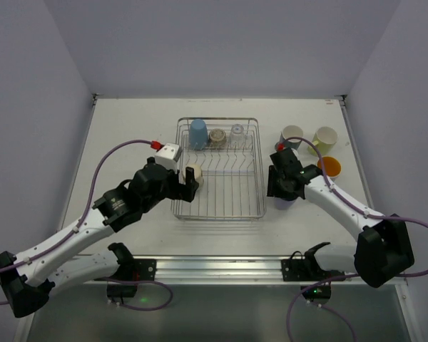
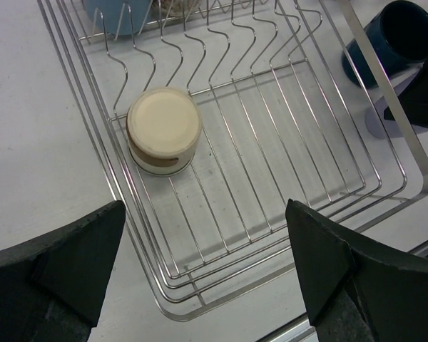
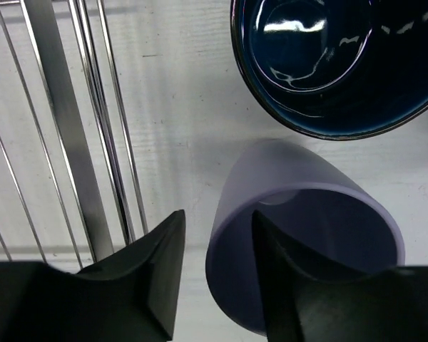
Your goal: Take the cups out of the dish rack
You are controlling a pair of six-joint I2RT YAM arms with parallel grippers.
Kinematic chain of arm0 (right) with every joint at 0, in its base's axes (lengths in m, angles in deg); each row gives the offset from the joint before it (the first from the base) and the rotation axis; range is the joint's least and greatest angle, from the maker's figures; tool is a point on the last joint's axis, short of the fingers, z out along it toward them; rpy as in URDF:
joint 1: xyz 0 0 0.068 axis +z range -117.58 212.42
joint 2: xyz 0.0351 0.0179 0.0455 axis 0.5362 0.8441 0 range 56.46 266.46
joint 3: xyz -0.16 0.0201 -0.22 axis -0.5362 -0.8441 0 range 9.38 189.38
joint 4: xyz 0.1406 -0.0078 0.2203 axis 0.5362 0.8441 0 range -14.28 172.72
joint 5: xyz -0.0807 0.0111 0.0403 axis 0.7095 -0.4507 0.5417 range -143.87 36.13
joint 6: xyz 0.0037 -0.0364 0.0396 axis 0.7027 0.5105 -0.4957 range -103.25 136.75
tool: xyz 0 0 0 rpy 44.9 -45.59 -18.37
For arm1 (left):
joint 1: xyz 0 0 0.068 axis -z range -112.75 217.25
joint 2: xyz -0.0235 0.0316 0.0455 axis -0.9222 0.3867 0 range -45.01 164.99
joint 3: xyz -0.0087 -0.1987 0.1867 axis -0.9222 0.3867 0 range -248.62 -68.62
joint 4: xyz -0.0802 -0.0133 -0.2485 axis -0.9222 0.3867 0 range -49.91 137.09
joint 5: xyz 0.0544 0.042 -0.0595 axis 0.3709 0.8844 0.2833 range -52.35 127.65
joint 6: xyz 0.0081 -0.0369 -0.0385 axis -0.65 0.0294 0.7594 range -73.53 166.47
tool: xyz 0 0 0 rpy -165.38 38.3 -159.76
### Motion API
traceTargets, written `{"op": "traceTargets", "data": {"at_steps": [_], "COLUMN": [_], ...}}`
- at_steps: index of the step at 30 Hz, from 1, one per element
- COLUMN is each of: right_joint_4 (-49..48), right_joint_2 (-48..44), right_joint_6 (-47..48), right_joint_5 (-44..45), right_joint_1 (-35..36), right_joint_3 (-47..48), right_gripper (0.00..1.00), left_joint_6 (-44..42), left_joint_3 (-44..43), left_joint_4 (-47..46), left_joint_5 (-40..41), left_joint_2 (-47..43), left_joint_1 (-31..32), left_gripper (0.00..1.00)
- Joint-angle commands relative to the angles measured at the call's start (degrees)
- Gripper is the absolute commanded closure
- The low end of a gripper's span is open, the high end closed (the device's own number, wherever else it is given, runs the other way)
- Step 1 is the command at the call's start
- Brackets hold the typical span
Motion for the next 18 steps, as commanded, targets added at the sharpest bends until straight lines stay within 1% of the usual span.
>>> {"op": "traceTargets", "data": {"at_steps": [1,2,5,6,8,9,11,12,13,14,15,16,18], "right_joint_4": [-1.70,-1.44,-0.56,-0.12,0.67,1.02,1.12,0.50,-1.85,-3.70,-7.46,-9.50,-13.46], "right_joint_2": [-2.67,-4.68,-8.03,-10.56,-13.21,-16.18,-19.54,-21.47,-25.14,-26.83,-28.07,-29.47,-28.88], "right_joint_6": [0.95,0.95,1.48,1.74,2.18,2.71,4.63,5.34,6.13,7.44,7.89,8.07,7.90], "right_joint_5": [0.00,0.00,-0.17,0.00,0.35,0.61,0.71,-1.38,-3.32,-5.86,-11.11,-14.38,-19.49], "right_joint_1": [-0.16,-0.24,-0.16,-0.24,-0.24,-0.24,0.02,0.28,0.28,0.54,0.72,1.07,3.09], "right_joint_3": [0.00,0.09,0.09,0.09,0.27,0.35,0.79,0.88,0.62,0.36,0.09,-0.26,-0.44], "right_gripper": [0.52,0.48,0.45,0.43,0.42,0.41,0.40,0.39,0.38,0.37,0.35,0.28,0.22], "left_joint_6": [-2.03,-2.03,-1.77,-1.59,-0.89,-0.62,-0.10,-0.01,0.08,0.08,0.17,0.26,0.26], "left_joint_3": [-4.32,-4.50,-4.94,-4.94,-4.85,-4.77,-3.71,-3.10,-1.96,-1.34,-0.55,-0.02,0.59], "left_joint_4": [-0.24,-0.50,-1.65,-2.00,-2.97,-3.32,-5.25,-6.04,-7.70,-8.32,-8.85,-9.38,-9.03], "left_joint_5": [1.19,1.89,2.51,2.51,1.90,1.55,0.50,0.23,-0.03,-0.30,-0.12,0.14,1.54], "left_joint_2": [4.08,4.97,7.70,8.40,8.67,8.58,7.01,5.00,3.76,2.35,-0.10,-1.43,-5.19], "left_joint_1": [0.24,0.24,0.24,0.33,0.24,0.24,0.33,0.33,0.33,0.24,0.24,0.24,0.24], "left_gripper": [0.02,0.02,0.02,0.02,0.03,0.03,0.04,0.03,0.04,0.03,0.04,0.03,0.03]}}
